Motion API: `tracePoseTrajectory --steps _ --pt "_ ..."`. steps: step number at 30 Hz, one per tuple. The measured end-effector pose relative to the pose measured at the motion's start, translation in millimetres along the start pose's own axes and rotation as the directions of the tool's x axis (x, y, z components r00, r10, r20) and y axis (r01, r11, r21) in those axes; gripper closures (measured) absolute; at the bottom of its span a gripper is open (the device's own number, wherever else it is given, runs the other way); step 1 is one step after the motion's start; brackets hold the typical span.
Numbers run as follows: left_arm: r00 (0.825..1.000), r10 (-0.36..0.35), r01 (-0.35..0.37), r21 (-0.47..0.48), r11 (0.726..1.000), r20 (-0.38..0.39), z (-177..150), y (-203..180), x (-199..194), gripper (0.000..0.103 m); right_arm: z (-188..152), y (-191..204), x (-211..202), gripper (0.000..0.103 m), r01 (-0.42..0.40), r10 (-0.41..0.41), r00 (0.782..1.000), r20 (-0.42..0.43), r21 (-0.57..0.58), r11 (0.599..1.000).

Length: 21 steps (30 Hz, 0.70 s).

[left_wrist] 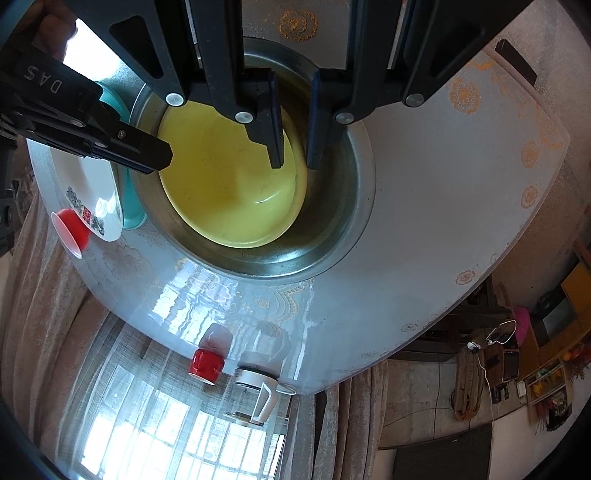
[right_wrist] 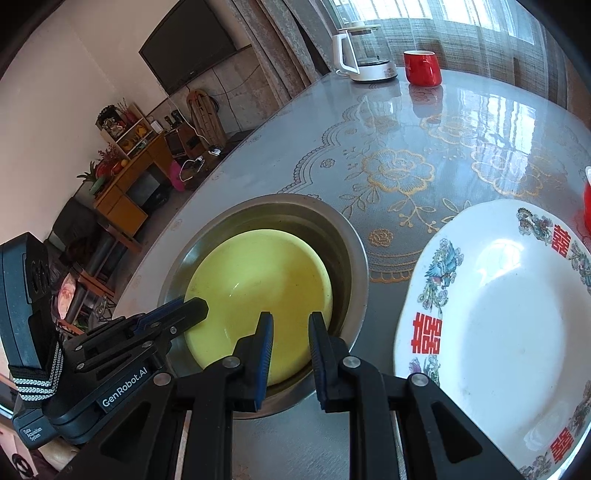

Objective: Organize plates and bowls
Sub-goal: 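Open both grippers and release the yellow bowl inside the steel bowl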

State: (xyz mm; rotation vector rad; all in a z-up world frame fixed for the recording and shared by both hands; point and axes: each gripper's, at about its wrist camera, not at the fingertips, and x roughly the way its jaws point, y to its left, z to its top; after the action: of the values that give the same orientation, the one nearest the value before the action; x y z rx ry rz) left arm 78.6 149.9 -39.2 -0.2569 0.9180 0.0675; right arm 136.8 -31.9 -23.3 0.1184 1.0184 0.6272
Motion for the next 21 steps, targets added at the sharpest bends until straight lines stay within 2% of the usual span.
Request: tracePoseTrajectory --steps 3,6,7,14,21 --pt "1.0 0.016 -0.016 -0.002 1.0 0.009 1 0 -3 0.09 1 0 2 0.083 -0.002 0.002 1.0 -0.002 -0.008 1.0" --pt "0.994 0.102 -0.103 0.034 0.994 0.048 0 -5 -6 0.09 0 2 2 0.082 0.003 -0.003 1.0 0.002 -0.018 1.0" --pt "0.993 0.11 -0.112 0.041 0.993 0.052 1 -5 -5 0.09 -1 3 2 0.081 0.003 -0.003 1.0 0.003 -0.02 1.0" --pt "0.993 0.107 -0.109 0.037 0.993 0.056 -2 -4 -2 0.09 -3 5 4 0.081 0.002 -0.002 1.0 0.01 -0.03 1.0" --pt "0.982 0.148 -0.155 0.056 0.986 0.115 -8 -12 -18 0.09 -6 5 2 0.08 -0.004 0.005 1.0 0.026 -0.038 0.999"
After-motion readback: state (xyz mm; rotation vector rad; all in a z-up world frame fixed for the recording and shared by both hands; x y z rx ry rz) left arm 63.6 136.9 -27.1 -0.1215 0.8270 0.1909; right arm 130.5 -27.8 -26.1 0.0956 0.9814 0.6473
